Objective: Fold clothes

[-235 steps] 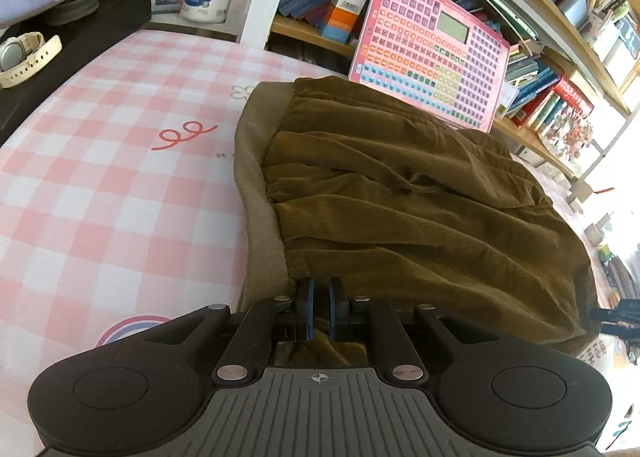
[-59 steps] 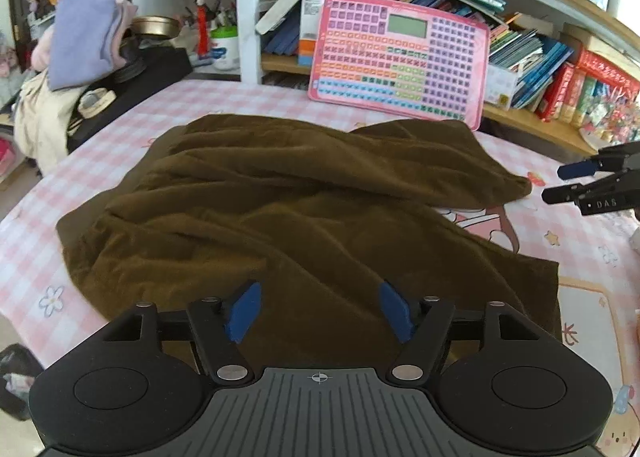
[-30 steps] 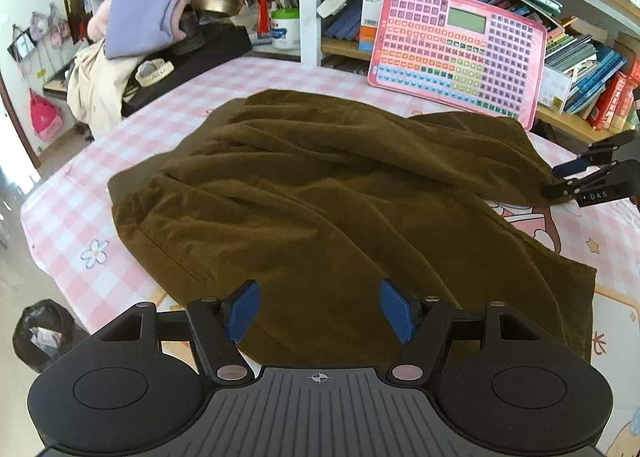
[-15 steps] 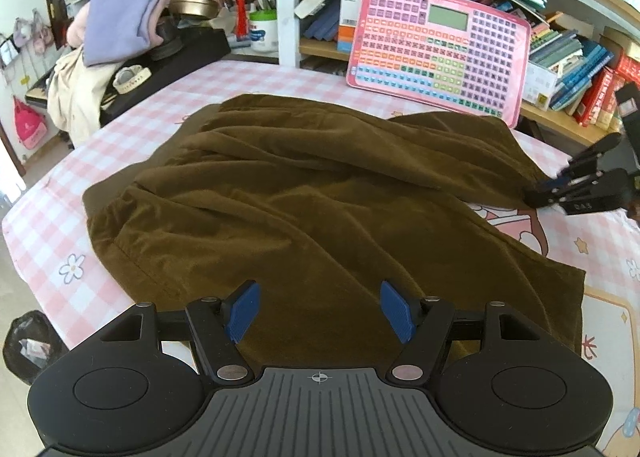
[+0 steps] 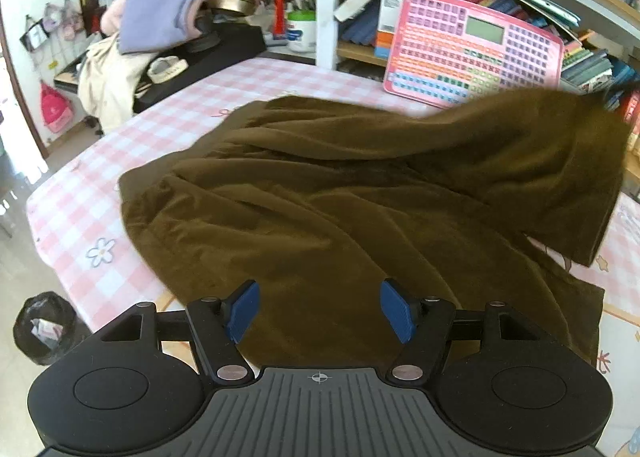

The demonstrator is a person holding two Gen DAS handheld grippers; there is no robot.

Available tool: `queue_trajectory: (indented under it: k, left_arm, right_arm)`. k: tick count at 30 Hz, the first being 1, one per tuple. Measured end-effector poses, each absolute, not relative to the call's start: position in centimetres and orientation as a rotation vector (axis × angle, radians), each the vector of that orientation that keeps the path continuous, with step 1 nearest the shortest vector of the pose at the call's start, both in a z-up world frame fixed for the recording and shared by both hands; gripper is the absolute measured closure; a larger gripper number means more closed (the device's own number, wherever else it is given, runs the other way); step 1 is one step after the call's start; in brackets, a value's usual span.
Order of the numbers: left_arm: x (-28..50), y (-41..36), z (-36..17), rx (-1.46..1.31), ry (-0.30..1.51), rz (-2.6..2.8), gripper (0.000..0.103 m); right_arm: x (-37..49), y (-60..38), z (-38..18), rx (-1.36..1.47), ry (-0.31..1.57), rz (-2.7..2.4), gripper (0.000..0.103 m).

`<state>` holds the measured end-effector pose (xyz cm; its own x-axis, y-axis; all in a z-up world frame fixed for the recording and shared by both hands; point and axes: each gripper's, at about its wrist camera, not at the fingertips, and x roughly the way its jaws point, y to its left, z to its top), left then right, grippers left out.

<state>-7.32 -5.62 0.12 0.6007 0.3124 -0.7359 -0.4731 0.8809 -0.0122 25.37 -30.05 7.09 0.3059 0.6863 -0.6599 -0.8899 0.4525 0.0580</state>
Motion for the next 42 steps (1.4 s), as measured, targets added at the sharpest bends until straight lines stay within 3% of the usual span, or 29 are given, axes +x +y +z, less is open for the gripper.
queue_trajectory:
  k: [2, 4, 6, 9, 14, 17, 19, 20, 21, 26, 31, 42]
  left_arm:
    - [-7.6, -5.6, 0.3, -0.214, 0.802, 0.469, 0.035]
    - [-8.0, -5.4, 0.5, -0.217, 0.797, 0.479, 0.035]
    - [-8.1, -5.2, 0.3, -0.226, 0.799, 0.486, 0.035]
    - [-7.9, -5.1, 0.0, -0.236, 0.807, 0.482, 0.035]
    - [-7.2, -5.9, -0.3, -0.227, 0.811, 0.436, 0.035]
    - [-7.1, -6.2, -0.3, -0.217, 0.816, 0.429, 0.035]
    - [-7.2, -6.1, -0.1, -0.214, 0.810, 0.432, 0.035]
    - [-7.2, -6.0, 0.1, -0.212, 0.806, 0.435, 0.035]
    - [-7.3, -5.9, 0.2, -0.211, 0.802, 0.438, 0.035]
    - [-8.0, -4.4, 1.0, -0.211, 0.773, 0.476, 0.035]
    - [-6.9, -0.8, 2.0, -0.230, 0.734, 0.495, 0.035]
    - [4.6, 12.7, 2.5, -0.152, 0.716, 0.407, 0.035]
  right_arm:
    - [28.1, -28.6, 2.8, -0.487, 0.742, 0.834, 0.086]
    - [29.6, -28.8, 0.1, -0.502, 0.793, 0.670, 0.085]
    - [29.2, -30.4, -0.5, -0.381, 0.834, 0.698, 0.081]
    - [26.8, -30.9, -1.4, -0.292, 0.954, 0.764, 0.066]
    - [22.8, -30.9, -3.1, -0.130, 1.150, 0.841, 0.057]
    - [20.6, -29.4, -3.4, -0.217, 1.099, 0.807, 0.060]
    - [19.0, -28.4, -3.6, -0.286, 1.056, 0.783, 0.075]
    - [18.3, -28.0, -3.7, -0.321, 1.034, 0.770, 0.089]
    - [17.9, -27.8, -3.6, -0.368, 1.014, 0.783, 0.096]
    - [20.3, -31.7, -0.1, -0.341, 0.940, 0.701, 0.097]
    - [19.7, -33.1, -0.9, -0.365, 1.025, 0.672, 0.097]
    - [17.3, -31.7, -3.0, -0.319, 1.049, 0.508, 0.096]
